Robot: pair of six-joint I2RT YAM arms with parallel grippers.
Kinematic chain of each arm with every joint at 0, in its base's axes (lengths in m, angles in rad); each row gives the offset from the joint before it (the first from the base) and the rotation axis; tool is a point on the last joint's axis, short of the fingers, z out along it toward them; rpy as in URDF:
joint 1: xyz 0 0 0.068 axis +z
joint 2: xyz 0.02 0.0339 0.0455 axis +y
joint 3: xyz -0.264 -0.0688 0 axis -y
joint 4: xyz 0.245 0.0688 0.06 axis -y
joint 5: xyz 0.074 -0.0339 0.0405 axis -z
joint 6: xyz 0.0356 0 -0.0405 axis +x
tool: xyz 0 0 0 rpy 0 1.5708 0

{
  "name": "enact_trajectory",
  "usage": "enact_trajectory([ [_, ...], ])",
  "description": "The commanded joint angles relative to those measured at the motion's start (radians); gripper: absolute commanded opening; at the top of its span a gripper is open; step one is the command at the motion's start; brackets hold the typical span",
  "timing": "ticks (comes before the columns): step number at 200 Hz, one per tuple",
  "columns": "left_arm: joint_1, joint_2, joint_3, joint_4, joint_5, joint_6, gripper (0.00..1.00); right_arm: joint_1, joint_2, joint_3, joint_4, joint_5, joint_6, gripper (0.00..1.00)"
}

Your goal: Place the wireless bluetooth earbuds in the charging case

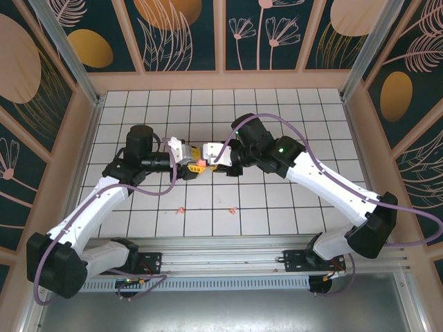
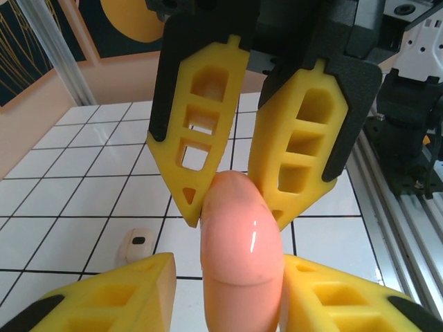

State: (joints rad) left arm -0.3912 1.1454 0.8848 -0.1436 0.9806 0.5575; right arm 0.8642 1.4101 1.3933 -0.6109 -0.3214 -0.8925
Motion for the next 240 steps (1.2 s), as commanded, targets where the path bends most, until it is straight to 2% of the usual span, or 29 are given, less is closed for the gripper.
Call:
enact_trajectory([
  [1,-0.003,-0.003,0.030,-0.021,-0.003,0.014,0.44,0.009,-0.003,0.035,-0.009,0.002,-0.013,0.18],
  [35,-0.003,-0.001,0.031,-0.024,-0.003,0.015,0.45,0.010,-0.005,0.035,-0.009,-0.002,-0.010,0.18],
  [61,-0.002,-0.001,0.032,-0.028,-0.005,0.015,0.34,0.012,-0.006,0.037,-0.006,-0.004,-0.007,0.18],
  [86,-0.003,-0.001,0.033,-0.034,-0.006,0.019,0.28,0.014,-0.009,0.033,0.003,-0.003,0.001,0.19],
  [93,-0.003,-0.001,0.032,-0.035,-0.007,0.019,0.27,0.013,-0.012,0.028,0.011,0.002,0.008,0.21],
  [107,-0.003,-0.003,0.032,-0.033,-0.005,0.020,0.27,0.010,-0.027,0.008,0.043,0.006,0.027,0.33],
  [118,-0.002,-0.003,0.035,-0.032,-0.003,0.019,0.27,0.002,-0.043,-0.012,0.071,-0.003,0.043,0.37],
  [197,-0.003,-0.013,0.024,-0.014,0.010,0.016,0.26,-0.129,-0.132,-0.162,0.296,-0.226,0.197,0.40],
  [240,-0.003,-0.008,0.016,0.011,0.027,-0.003,0.25,-0.174,-0.142,-0.203,0.397,-0.273,0.281,0.40],
])
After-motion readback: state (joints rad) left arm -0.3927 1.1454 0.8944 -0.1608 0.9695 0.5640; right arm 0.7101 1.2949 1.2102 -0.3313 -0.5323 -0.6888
